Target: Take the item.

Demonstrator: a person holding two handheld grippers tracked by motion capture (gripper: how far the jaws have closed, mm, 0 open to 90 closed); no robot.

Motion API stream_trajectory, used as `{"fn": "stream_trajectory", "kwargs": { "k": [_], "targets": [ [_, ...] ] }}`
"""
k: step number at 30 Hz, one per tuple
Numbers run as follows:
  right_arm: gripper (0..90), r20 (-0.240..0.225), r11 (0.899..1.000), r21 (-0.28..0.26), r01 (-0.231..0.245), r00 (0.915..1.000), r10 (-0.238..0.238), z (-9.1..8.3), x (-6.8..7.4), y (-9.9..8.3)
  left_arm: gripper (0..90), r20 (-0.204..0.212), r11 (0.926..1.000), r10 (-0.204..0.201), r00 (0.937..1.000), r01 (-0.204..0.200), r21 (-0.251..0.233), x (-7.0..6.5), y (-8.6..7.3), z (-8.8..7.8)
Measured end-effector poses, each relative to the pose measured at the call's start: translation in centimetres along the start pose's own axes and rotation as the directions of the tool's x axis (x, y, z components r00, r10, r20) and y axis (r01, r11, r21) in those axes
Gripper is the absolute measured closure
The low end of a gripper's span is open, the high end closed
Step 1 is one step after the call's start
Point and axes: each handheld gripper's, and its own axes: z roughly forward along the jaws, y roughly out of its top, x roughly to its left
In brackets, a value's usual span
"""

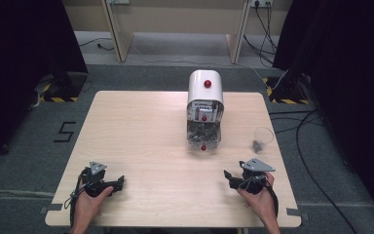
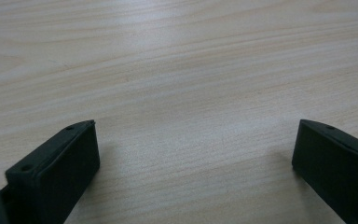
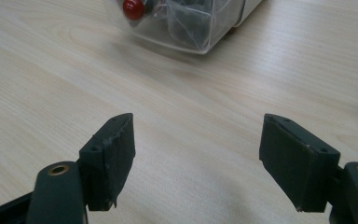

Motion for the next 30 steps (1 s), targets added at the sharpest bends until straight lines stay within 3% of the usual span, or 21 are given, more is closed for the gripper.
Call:
{"fn": "stream_trajectory", "kwargs": {
  "k": [30],
  "targets": [
    [27.7, -0.015, 0.999, 0.039, 0.008, 0.9999, -0.008, -0.8, 0.7, -1.7, 0.0, 0.000, 1.0000, 0.000, 1.0000, 0.000, 0.000, 0.0, 0.0, 0.0]
  ]
}}
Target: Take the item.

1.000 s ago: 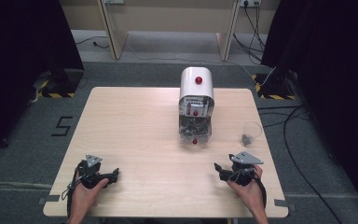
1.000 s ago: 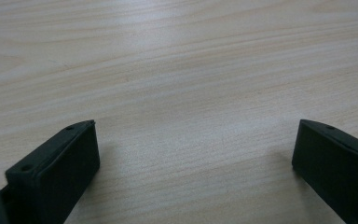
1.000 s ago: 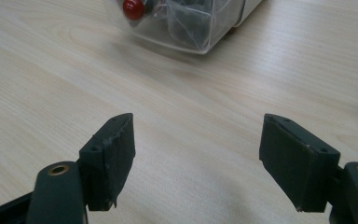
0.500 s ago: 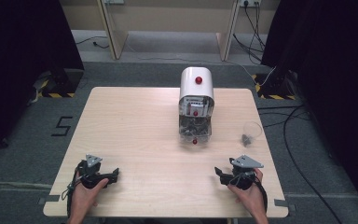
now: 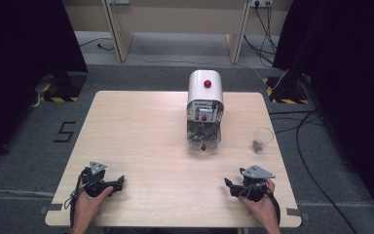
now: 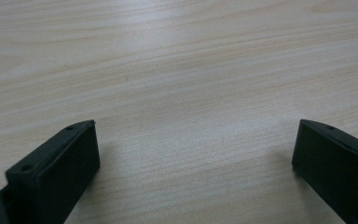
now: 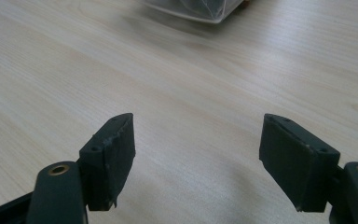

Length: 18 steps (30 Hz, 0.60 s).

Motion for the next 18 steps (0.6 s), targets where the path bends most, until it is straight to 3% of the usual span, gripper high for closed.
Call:
{"fn": "stream_trajectory", "kwargs": {
  "k": [18],
  "targets": [
    [25.6, -0.017, 1.000, 0.023, 0.010, 0.9998, -0.009, -0.62, 0.88, -0.95, 0.0, 0.001, 1.0000, -0.001, 1.0000, 0.001, -0.001, 0.00, 0.00, 0.01]
  ]
}}
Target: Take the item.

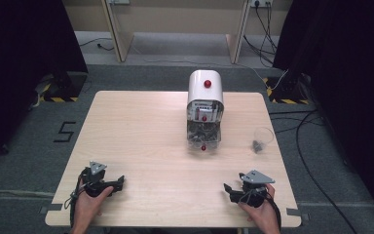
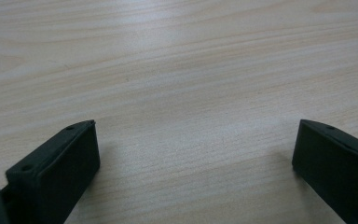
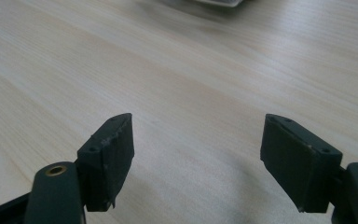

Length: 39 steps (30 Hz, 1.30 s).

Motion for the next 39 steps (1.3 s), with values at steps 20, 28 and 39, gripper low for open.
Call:
{"fn": "stream_trajectory", "kwargs": {
  "k": [20, 28, 39],
  "targets": [
    [19.2, 0.030, 0.999, 0.032, -0.017, 0.9994, 0.016, -0.8, 0.5, -1.4, 0.0, 0.000, 1.0000, 0.000, 1.0000, 0.000, 0.000, 0.0, 0.0, 0.0],
    [19.1, 0.041, 0.999, 0.048, -0.003, 0.9991, 0.001, -1.1, 1.1, -1.8, 0.0, 0.000, 1.0000, 0.000, 1.0000, 0.000, 0.000, 0.0, 0.0, 0.0],
    [17.1, 0.059, 0.999, 0.026, -0.020, 0.9981, 0.018, -1.5, 2.1, -3.1, 0.0, -0.001, 1.0000, 0.000, 1.0000, 0.000, 0.000, 0.0, 0.0, 0.0]
  ]
}}
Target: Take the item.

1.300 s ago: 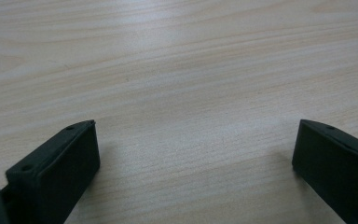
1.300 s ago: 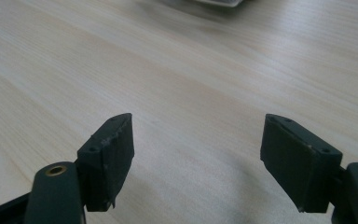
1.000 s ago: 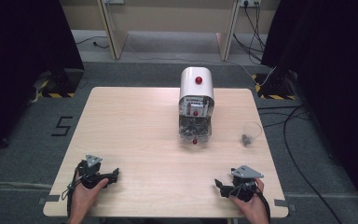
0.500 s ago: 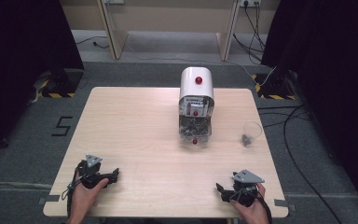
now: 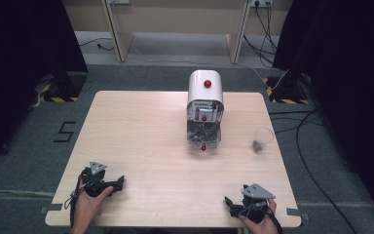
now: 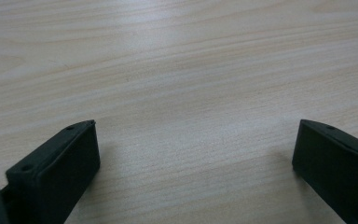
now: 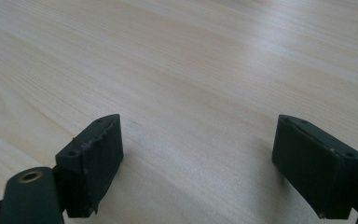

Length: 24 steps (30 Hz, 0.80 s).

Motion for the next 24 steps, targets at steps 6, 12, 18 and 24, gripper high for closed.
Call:
{"fn": "stream_trajectory", "kwargs": {
  "k": [6, 12, 18, 24],
  "targets": [
    [16.9, 0.010, 1.000, -0.022, -0.011, 0.9999, 0.011, -0.19, 0.16, -0.45, 0.0, 0.000, 1.0000, 0.000, 1.0000, 0.000, 0.000, 0.00, 0.00, 0.00],
    [16.8, 0.014, 0.999, -0.033, -0.012, 0.9998, 0.012, -0.20, 0.21, -0.60, 0.0, 0.000, 1.0000, 0.000, 1.0000, 0.000, 0.000, 0.00, 0.00, 0.00],
    [16.7, 0.015, 0.999, -0.035, -0.011, 0.9998, 0.011, -0.20, 0.21, -0.63, 0.0, 0.000, 1.0000, 0.000, 1.0000, 0.000, 0.000, 0.00, 0.00, 0.00],
    [16.7, 0.014, 0.999, -0.035, -0.011, 0.9998, 0.011, -0.20, 0.21, -0.63, 0.0, 0.000, 1.0000, 0.000, 1.0000, 0.000, 0.000, 0.00, 0.00, 0.00]
  ]
}}
